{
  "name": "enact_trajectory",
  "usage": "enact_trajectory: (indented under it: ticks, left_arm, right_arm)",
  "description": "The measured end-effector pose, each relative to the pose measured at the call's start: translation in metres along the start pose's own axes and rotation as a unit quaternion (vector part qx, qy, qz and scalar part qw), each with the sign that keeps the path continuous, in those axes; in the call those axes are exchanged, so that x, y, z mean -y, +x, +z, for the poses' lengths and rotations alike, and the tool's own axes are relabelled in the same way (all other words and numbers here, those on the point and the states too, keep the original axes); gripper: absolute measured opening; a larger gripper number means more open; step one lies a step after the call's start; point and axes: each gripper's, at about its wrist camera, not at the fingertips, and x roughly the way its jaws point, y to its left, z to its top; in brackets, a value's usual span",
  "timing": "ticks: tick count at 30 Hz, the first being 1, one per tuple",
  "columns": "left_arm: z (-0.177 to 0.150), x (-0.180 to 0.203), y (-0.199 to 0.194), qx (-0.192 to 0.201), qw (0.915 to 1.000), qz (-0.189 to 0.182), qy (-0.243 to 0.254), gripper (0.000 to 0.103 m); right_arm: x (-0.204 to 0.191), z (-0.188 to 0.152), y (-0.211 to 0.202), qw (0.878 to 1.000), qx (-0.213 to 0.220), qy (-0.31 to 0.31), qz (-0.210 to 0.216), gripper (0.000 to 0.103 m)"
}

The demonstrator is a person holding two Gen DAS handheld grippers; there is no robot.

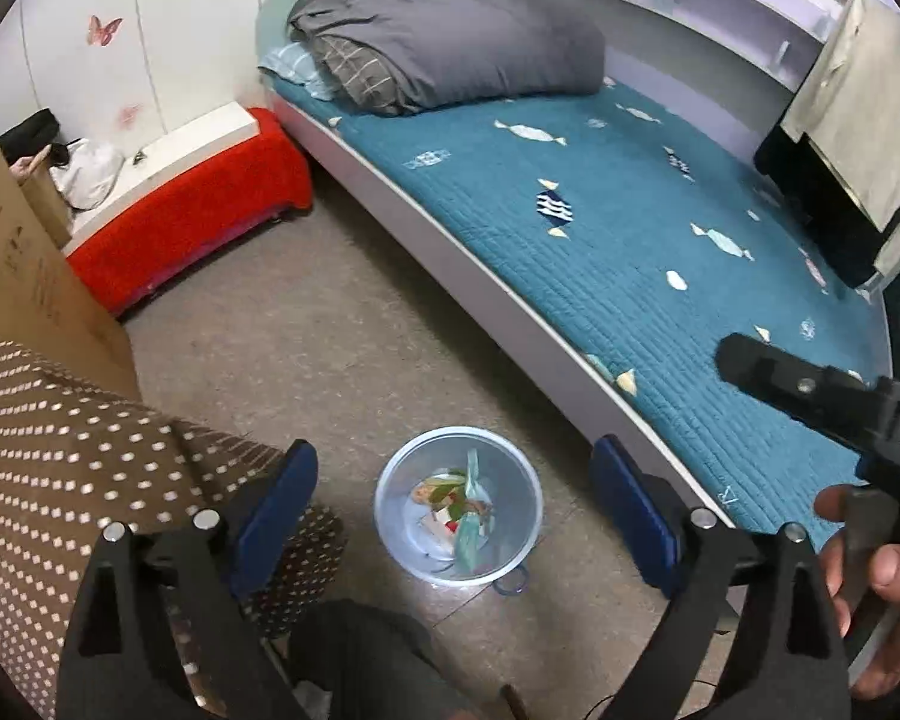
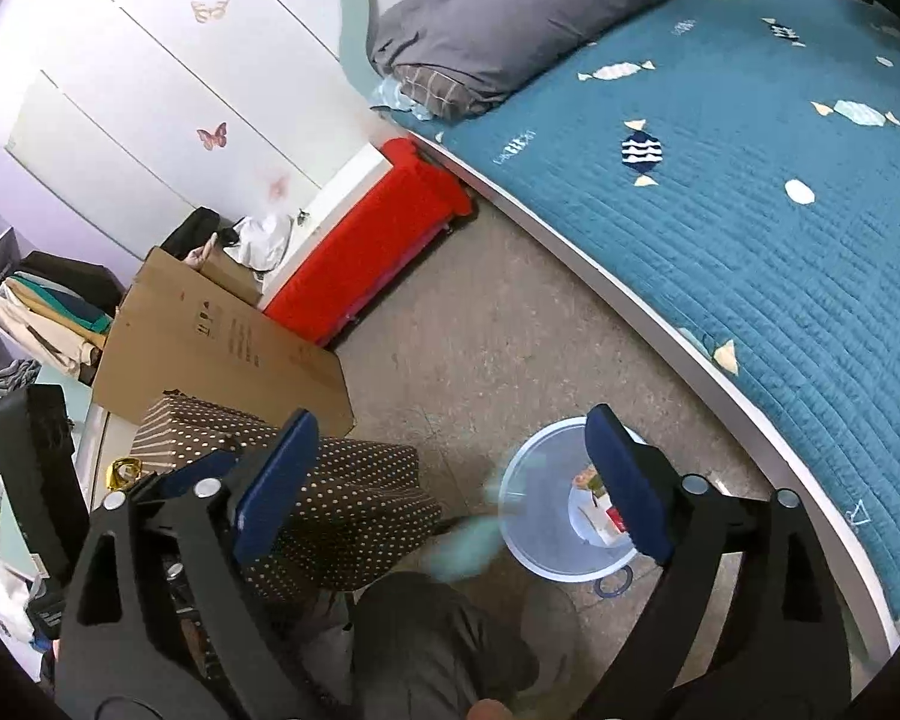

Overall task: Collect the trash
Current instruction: 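Move both tools back over the table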

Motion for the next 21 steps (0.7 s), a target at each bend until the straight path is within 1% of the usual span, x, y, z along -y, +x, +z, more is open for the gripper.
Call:
enact_trajectory:
  ticks: [1,3,7,10,16,21]
  left_arm:
    - [-0.001,-0.004,-0.003,-0.003,1.0000,0.005,-0.006,0.091]
    - [-0.001,-0.011,-0.010,0.001,0.9998,0.011,-0.015,0.091]
    - [-0.005,-0.026,-0.037,0.026,0.9990,0.023,-0.028,0.091]
    - [-0.009,-0.033,-0.058,0.046,0.9981,0.024,-0.034,0.091]
    - [-0.018,-0.043,-0.099,0.085,0.9951,0.027,-0.042,0.092]
    - [-0.027,-0.049,-0.132,0.119,0.9913,0.037,-0.042,0.092]
  right_arm:
    - [-0.003,-0.001,-0.001,1.000,0.004,-0.003,0.000,0.097]
    - [-0.009,-0.002,-0.004,1.000,0.013,-0.009,-0.005,0.097]
    - [-0.024,-0.004,-0.009,0.999,0.035,-0.014,-0.011,0.097]
    - [-0.037,-0.005,-0.015,0.999,0.046,-0.026,-0.014,0.097]
    - [-0.070,-0.008,-0.029,0.997,0.057,-0.048,0.002,0.097]
    - [-0.105,-0.012,-0.039,0.995,0.065,-0.077,0.014,0.097]
